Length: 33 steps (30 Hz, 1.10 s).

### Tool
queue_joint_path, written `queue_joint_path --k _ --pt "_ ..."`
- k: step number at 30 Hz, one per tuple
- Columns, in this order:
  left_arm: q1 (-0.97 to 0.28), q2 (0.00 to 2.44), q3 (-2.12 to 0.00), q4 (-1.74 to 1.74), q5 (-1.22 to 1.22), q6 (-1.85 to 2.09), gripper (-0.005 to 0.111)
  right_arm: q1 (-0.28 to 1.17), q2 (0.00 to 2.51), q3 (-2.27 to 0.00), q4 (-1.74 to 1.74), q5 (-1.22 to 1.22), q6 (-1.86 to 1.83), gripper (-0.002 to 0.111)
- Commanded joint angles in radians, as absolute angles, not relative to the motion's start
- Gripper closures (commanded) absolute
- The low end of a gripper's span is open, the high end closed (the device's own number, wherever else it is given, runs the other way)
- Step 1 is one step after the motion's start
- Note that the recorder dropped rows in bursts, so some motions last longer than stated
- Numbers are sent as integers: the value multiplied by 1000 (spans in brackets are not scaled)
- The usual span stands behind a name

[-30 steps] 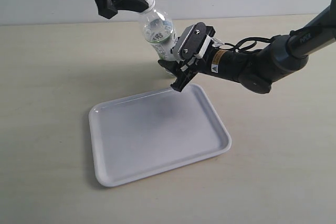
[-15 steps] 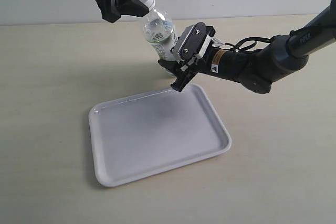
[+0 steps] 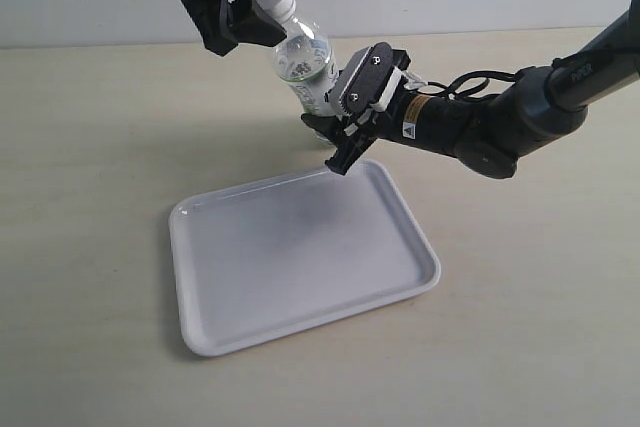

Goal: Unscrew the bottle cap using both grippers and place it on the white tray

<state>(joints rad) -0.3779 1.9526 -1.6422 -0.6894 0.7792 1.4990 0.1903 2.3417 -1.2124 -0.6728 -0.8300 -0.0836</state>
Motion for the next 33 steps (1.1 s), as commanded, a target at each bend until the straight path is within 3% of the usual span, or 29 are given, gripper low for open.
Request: queue_joint_path --k 1,15,20,29,33 --pt "-382 1948 -1644 -694 768 1488 39 185 2335 -1218 -658 -863 -89 108" --pt "-382 1948 -1644 -743 771 1488 43 185 2335 -1218 -656 -863 -87 108" --pt "-382 1948 -1644 -743 778 1488 58 185 2335 -1218 -656 -863 -85 108" --pt "-382 1948 -1644 -743 777 1486 104 185 2335 -1218 -656 -863 -85 108" --pt "-382 1948 -1644 -744 775 1412 107 185 2335 -1218 -656 -863 -85 108"
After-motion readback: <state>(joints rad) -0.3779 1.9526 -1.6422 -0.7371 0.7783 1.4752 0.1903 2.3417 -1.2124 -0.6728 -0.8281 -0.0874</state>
